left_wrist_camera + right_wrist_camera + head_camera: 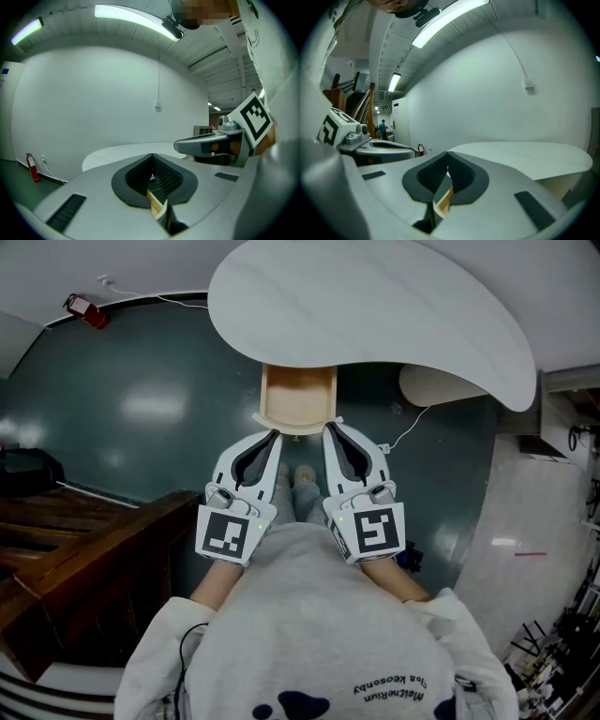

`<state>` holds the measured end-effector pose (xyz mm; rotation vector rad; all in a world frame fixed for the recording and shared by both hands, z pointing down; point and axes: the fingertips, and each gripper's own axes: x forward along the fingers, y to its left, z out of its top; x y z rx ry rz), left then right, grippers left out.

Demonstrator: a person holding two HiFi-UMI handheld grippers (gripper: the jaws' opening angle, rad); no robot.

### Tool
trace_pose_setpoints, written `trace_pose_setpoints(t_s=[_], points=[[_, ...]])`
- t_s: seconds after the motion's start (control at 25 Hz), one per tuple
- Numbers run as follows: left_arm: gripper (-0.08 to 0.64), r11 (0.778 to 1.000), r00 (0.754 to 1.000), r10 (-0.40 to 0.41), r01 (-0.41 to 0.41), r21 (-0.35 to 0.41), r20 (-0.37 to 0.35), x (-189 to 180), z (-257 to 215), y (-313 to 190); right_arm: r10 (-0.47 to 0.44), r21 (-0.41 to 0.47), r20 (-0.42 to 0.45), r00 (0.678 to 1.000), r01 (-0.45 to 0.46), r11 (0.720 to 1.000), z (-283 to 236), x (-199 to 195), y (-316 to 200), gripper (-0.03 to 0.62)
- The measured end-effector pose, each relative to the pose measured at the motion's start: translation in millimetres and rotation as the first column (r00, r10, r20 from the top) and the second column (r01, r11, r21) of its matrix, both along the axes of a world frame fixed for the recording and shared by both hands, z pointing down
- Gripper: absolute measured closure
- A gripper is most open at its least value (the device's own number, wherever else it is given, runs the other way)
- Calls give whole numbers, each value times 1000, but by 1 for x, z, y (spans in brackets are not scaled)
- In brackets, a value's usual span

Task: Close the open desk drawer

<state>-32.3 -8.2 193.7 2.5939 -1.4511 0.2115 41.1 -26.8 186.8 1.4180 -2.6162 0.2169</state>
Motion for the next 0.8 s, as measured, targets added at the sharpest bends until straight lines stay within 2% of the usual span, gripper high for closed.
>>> trace_pose_setpoints(t_s=[0.48,0.8], points=[[554,989,993,115,-112,-91,23,-6,95,-30,39,-142,-49,998,-45,989,87,-15,-16,575],[554,980,984,173,-167,-112,47,3,147,-32,79,-167,-88,993,-93,982,139,-11,-24,575]])
